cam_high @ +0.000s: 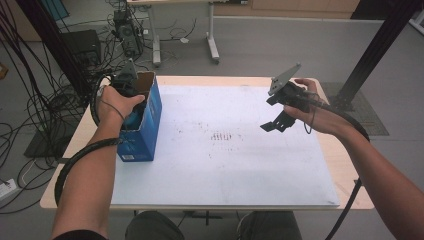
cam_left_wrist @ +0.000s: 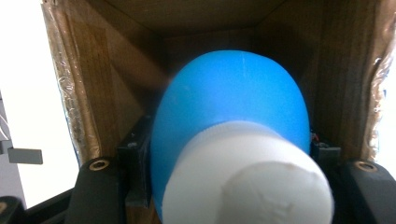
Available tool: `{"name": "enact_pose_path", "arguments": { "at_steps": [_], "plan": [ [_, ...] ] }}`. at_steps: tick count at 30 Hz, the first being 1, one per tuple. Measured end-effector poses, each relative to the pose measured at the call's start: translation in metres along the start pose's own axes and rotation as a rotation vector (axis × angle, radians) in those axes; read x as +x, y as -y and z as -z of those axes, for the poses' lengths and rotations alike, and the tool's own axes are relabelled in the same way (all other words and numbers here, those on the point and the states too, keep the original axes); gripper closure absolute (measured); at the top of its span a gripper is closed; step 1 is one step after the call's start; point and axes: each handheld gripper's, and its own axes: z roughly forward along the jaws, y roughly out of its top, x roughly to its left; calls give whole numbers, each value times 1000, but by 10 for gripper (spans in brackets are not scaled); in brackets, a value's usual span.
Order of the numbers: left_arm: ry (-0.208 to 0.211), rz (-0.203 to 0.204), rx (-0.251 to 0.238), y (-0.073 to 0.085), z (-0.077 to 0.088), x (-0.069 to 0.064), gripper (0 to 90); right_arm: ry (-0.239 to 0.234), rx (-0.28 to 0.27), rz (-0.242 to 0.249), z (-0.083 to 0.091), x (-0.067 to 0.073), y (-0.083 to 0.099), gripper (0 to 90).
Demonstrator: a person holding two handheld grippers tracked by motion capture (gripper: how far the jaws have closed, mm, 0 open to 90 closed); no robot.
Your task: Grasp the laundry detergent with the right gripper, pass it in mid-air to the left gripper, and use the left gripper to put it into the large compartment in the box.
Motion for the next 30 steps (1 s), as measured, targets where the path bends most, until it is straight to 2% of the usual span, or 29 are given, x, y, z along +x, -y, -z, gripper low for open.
{"name": "enact_pose_path", "arguments": {
  "at_steps": [30],
  "plan": [
    [0,-1,-1,0,0,0,365,-5,1,3,-2,1,0,54]
  ]
}}
